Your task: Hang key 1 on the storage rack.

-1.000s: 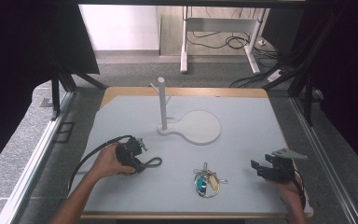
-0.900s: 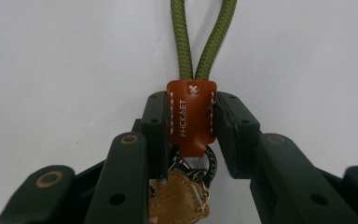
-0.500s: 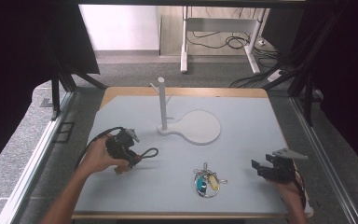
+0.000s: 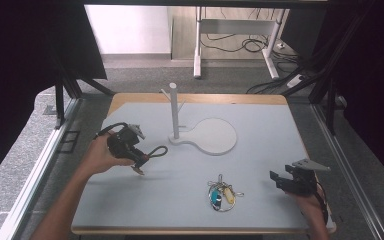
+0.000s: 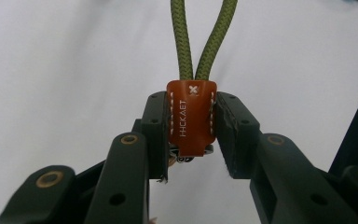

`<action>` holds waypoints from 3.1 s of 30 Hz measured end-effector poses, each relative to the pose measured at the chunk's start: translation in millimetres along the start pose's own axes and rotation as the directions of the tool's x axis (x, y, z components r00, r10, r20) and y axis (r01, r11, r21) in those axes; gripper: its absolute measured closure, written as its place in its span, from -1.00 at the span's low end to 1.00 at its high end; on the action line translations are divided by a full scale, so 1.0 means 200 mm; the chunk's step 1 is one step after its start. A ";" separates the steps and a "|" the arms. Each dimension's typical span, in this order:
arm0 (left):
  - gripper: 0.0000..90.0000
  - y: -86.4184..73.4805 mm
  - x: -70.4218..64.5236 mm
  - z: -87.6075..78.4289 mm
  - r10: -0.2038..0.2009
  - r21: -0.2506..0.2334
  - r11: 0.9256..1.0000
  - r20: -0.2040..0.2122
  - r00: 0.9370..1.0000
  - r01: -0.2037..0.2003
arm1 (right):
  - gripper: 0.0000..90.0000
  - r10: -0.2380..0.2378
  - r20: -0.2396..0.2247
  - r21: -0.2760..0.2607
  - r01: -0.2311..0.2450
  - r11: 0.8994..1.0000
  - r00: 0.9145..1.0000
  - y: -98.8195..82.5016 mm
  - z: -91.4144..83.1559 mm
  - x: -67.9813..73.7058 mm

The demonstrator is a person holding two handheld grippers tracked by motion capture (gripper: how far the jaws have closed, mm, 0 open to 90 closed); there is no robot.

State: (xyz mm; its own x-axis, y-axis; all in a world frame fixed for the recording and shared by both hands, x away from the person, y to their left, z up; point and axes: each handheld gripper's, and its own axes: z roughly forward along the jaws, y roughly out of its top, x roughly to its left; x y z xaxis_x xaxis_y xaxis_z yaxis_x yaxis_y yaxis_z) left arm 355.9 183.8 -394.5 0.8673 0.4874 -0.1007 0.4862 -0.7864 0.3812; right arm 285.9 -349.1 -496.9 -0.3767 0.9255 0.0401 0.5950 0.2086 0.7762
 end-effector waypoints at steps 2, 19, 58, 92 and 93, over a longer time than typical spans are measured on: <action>0.48 0.01 0.00 -0.02 -0.004 -0.008 1.000 -0.003 1.000 0.004 | -0.30 -0.001 0.000 0.001 0.001 1.000 1.000 0.00 0.00 0.00; 0.47 0.09 0.05 -0.13 -0.009 -0.038 0.999 -0.025 1.000 0.008 | -0.30 -0.006 0.003 0.002 0.006 1.000 1.000 0.00 0.01 0.01; 0.47 0.21 0.22 -0.34 -0.124 -0.131 0.984 -0.041 0.991 0.117 | -0.30 0.006 -0.011 0.013 -0.005 1.000 1.000 -0.01 0.02 -0.01; 0.47 0.25 0.46 -0.37 -0.217 -0.237 0.947 0.034 0.976 0.219 | -0.30 0.001 0.003 0.007 -0.001 1.000 1.000 -0.01 0.01 -0.01; 0.47 0.26 0.46 -0.37 -0.224 -0.244 0.943 0.039 0.974 0.227 | -0.30 0.000 0.004 0.007 0.000 1.000 1.000 -0.01 0.01 -0.01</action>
State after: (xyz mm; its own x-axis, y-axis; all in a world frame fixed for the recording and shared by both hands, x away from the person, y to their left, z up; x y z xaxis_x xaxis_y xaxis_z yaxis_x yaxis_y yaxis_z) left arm 453.4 216.4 -315.3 0.7396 0.6363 -0.2193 0.6292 -0.5380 0.5610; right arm 287.2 -349.7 -499.2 -0.3743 0.9266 0.0376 0.6002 0.2112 0.7715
